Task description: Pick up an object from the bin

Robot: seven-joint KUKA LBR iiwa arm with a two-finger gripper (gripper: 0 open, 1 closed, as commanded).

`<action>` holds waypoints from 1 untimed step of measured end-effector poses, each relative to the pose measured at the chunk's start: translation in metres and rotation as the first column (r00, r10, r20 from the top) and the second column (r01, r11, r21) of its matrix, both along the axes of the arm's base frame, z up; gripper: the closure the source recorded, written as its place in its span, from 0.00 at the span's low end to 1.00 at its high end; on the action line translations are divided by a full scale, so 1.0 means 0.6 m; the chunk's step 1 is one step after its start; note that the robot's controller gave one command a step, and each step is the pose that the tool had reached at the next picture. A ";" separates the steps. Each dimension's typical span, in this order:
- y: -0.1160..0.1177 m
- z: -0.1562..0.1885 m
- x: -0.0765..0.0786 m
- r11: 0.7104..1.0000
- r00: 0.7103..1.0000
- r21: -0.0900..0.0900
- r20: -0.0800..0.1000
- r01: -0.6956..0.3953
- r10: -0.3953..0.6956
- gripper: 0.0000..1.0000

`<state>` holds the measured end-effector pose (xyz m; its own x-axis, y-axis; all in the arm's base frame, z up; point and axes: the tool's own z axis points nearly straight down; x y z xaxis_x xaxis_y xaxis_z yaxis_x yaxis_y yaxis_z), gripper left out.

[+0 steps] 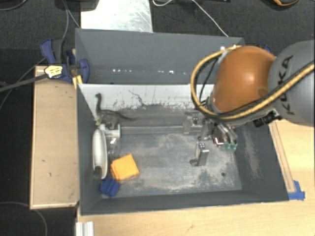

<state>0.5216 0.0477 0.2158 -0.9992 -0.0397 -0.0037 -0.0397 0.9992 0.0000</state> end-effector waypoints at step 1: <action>0.026 -0.035 0.006 0.984 0.984 0.001 -0.001 0.181 -0.181 0.00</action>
Offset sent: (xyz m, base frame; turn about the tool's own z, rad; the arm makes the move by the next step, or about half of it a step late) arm 0.0202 0.0712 -0.0418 0.0453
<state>0.5249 0.0631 0.1945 -0.9899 0.1416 -0.0023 0.1416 0.9899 0.0011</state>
